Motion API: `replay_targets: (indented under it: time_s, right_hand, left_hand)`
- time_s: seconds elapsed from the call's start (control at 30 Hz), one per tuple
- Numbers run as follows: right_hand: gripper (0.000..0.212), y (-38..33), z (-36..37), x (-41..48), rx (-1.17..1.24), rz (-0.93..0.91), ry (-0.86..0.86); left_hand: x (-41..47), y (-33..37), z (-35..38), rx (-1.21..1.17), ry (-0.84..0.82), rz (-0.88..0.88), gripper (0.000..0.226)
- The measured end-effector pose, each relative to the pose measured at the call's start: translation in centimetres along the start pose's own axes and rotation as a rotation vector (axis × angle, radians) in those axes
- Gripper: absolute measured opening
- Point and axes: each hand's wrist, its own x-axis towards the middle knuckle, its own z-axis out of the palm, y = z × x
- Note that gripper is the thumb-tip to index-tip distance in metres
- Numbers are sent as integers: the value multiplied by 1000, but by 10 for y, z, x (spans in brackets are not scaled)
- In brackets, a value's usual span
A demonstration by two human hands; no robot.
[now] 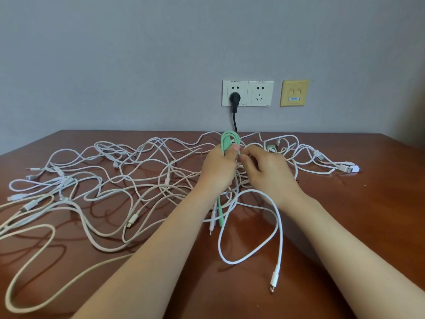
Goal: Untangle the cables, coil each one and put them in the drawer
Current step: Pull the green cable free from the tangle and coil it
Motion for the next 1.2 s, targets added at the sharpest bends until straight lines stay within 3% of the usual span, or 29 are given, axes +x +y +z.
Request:
replay_targets:
  time_s: [0.1, 0.23, 0.33, 0.43, 0.83, 0.9, 1.1, 1.2]
  right_hand:
    - [18, 3, -1, 0, 16, 51, -45]
    - [26, 1, -6, 5, 56, 215, -16]
    - [24, 0, -11, 7, 158, 291, 36]
    - [31, 3, -12, 6, 83, 220, 33]
    - [24, 11, -13, 6, -116, 101, 53]
    - [22, 10, -14, 6, -119, 94, 51]
    - [20, 9, -14, 8, -95, 82, 9]
    - [18, 8, -17, 8, -18, 89, -14]
  left_hand:
    - [-2, 1, 0, 44, -27, 43, 29]
    - [-6, 2, -2, 410, 5, 211, 30]
    - [-9, 3, -3, 500, -50, 231, 32]
    - [-11, 2, 0, 579, -150, 209, 29]
    - [-13, 7, -2, 607, -281, 189, 25]
    - [-13, 7, -3, 533, -310, 142, 33]
    - [-16, 18, -8, 25, -485, -307, 40]
    - [-14, 21, -13, -195, -565, -428, 38]
